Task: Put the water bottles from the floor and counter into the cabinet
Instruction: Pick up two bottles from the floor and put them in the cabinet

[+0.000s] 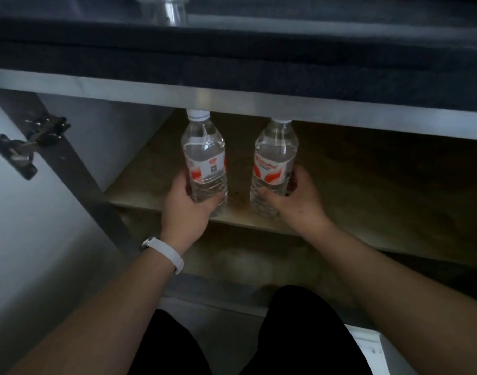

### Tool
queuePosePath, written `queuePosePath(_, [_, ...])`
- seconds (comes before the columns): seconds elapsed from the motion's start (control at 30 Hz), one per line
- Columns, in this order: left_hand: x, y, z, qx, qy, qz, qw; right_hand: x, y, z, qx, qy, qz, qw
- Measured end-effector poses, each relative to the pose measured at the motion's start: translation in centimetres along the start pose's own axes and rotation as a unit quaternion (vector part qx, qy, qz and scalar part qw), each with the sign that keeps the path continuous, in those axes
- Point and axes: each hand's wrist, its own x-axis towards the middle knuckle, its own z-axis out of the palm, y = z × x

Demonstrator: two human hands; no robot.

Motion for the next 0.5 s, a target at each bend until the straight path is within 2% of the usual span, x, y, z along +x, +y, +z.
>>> queuePosePath(0.5, [7.9,0.7,3.1,0.044,0.010,0.034,0.998,8.6,0.2,2.0,-0.019,0.036,-0.073,0.997])
